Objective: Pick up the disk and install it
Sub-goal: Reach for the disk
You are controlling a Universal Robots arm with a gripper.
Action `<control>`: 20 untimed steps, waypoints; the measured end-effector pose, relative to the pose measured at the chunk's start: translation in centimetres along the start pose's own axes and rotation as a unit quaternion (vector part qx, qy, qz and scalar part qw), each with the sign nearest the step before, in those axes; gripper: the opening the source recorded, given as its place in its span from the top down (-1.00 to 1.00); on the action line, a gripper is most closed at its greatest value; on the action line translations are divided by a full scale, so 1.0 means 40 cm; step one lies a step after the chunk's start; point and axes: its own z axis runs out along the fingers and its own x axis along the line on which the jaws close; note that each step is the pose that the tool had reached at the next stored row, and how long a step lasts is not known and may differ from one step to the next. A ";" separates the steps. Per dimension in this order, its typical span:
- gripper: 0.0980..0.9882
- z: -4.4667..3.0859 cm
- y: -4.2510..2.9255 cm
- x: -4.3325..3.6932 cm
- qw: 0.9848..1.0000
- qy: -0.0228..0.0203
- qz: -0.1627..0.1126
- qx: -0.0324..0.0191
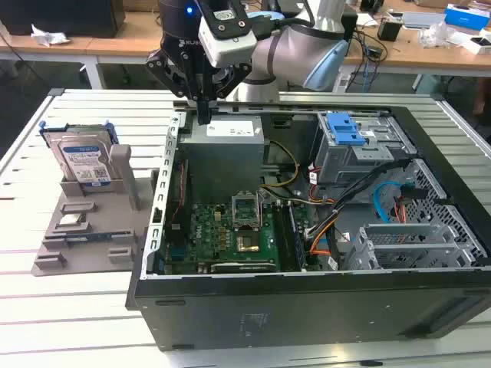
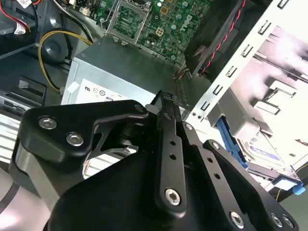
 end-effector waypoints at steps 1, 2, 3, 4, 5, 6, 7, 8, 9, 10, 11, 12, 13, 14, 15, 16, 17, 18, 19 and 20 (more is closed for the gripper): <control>0.98 0.000 -0.001 0.007 1.000 0.000 0.000 0.000; 0.98 -0.001 -0.001 0.017 1.000 0.000 0.000 0.000; 0.98 -0.001 -0.002 0.024 1.000 0.000 0.000 0.000; 0.98 -0.001 -0.002 0.026 1.000 0.000 0.000 0.000; 0.98 -0.001 -0.002 0.028 1.000 0.000 0.000 0.000; 0.98 -0.001 -0.002 0.030 1.000 0.000 0.000 0.000; 0.98 -0.001 -0.002 0.033 1.000 0.000 0.000 0.000; 0.98 -0.001 -0.003 0.038 1.000 0.000 0.000 0.000; 0.98 -0.001 -0.003 0.043 1.000 0.000 0.000 0.000; 0.98 -0.001 -0.003 0.045 1.000 0.000 0.000 0.000; 0.98 -0.001 -0.003 0.047 1.000 0.000 0.000 0.000; 0.98 -0.001 -0.004 0.052 1.000 0.000 0.000 0.000; 0.98 -0.001 -0.004 0.056 1.000 0.000 0.000 0.000; 0.98 -0.002 -0.004 0.059 1.000 0.000 0.000 0.000; 0.98 -0.002 -0.005 0.061 1.000 0.000 0.000 0.000; 0.98 -0.002 -0.005 0.064 1.000 0.000 0.000 0.000; 0.98 -0.002 -0.005 0.067 1.000 0.000 0.000 0.000; 0.98 -0.002 -0.006 0.074 1.000 0.000 0.000 0.000; 0.98 -0.002 -0.006 0.082 1.000 0.000 0.000 0.000; 0.98 -0.002 -0.007 0.087 1.000 0.000 0.000 0.000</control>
